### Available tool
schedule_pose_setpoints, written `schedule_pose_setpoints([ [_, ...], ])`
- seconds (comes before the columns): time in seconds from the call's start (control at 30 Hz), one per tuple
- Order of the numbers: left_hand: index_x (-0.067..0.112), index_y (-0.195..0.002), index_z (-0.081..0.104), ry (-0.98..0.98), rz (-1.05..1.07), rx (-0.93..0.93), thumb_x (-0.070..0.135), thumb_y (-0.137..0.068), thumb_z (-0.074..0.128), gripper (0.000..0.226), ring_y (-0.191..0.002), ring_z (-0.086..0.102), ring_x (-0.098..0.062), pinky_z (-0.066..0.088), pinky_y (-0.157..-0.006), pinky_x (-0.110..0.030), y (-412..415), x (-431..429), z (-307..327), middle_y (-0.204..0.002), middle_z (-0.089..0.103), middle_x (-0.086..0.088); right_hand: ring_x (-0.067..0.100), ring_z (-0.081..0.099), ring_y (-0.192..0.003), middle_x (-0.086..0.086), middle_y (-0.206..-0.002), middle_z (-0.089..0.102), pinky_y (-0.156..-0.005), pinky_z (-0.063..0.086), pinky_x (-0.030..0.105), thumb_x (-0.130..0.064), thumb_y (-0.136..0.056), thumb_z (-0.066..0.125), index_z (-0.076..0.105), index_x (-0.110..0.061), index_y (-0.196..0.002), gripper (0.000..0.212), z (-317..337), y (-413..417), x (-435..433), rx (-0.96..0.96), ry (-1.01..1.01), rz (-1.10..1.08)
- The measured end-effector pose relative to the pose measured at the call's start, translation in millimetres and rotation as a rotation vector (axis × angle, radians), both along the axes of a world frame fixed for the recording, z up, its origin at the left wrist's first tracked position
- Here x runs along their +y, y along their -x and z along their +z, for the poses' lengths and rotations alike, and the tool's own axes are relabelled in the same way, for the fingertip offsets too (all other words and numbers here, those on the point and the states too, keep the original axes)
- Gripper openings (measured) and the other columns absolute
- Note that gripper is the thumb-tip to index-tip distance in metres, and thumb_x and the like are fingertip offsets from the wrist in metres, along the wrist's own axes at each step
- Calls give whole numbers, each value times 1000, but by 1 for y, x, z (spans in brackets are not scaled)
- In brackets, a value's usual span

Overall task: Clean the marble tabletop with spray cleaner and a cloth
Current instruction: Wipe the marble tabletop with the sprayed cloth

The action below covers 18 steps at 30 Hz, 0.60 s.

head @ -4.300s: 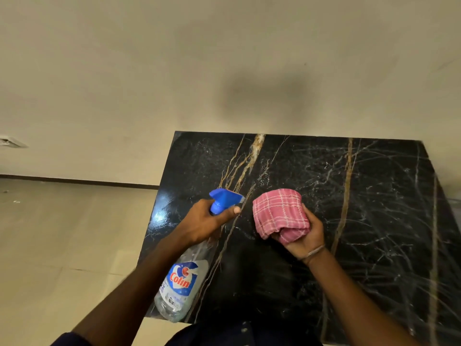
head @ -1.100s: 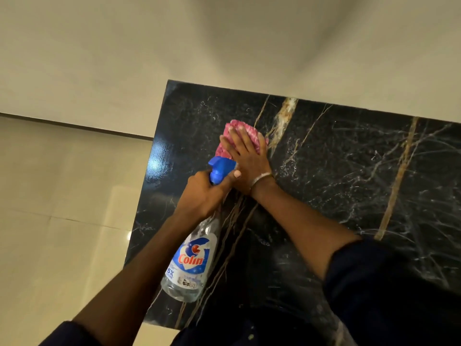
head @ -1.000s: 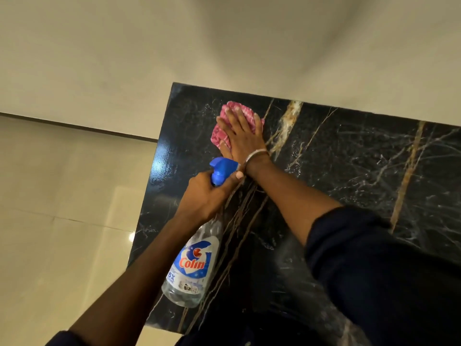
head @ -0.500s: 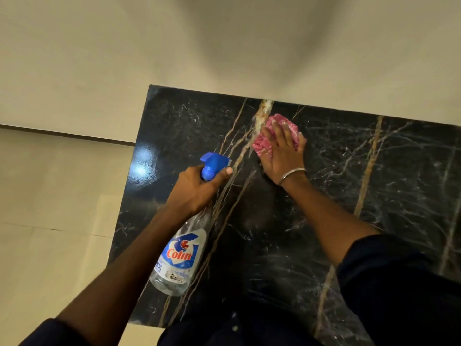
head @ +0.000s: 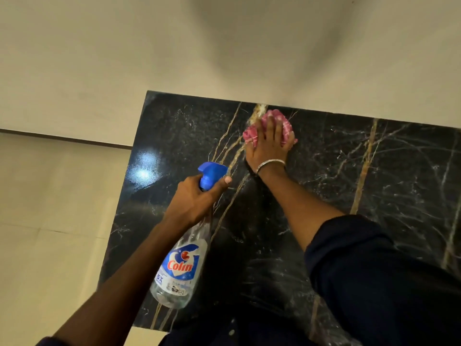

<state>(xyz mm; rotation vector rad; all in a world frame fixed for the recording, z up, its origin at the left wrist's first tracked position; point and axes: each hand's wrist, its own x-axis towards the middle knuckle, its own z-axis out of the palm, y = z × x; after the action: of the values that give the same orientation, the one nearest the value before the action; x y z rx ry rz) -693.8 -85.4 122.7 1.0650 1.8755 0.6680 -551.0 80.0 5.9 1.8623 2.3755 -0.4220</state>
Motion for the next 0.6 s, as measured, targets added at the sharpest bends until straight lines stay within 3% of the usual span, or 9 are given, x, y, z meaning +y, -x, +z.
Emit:
schedule_pose_setpoints([
  [0.1,17,-78,60,-1,12,-2,50,-89,58,35,-52,58,-5,46,-49,-15,4,6,1,-65,64,-3,26,-4,-152,3,-165,0,-115,-1,65,-51,-96,25,8,-28,-157,68,-1,-18,6,-4,-25,238],
  [0.2,14,-78,61,-8,4,2,50,-89,59,38,-51,59,-5,47,-50,-15,-6,17,1,-62,63,-2,22,2,-152,1,-165,6,-116,7,62,-51,-95,26,14,-29,-156,67,-3,-79,21,-23,-43,240],
  [0.4,5,-79,62,-31,-34,27,60,-80,55,56,-54,59,-15,47,-54,-26,-32,24,4,-62,62,-7,25,0,-152,3,-165,2,-117,3,63,-44,-97,35,9,-26,-157,68,2,-202,41,-59,-18,-202],
  [0.53,13,-74,57,-43,-38,42,52,-87,59,40,-47,55,-5,44,-48,-17,-43,23,8,-58,60,-2,31,-5,-151,9,-165,-2,-115,2,67,-46,-98,28,6,-19,-157,69,3,-162,40,-14,19,-619],
  [0.6,11,-78,59,-42,-30,35,51,-88,59,41,-47,57,-5,46,-47,-16,-47,22,9,-59,62,-4,34,-5,-151,11,-165,-3,-114,-1,69,-44,-98,25,4,-18,-157,68,7,-128,34,22,47,-610],
])
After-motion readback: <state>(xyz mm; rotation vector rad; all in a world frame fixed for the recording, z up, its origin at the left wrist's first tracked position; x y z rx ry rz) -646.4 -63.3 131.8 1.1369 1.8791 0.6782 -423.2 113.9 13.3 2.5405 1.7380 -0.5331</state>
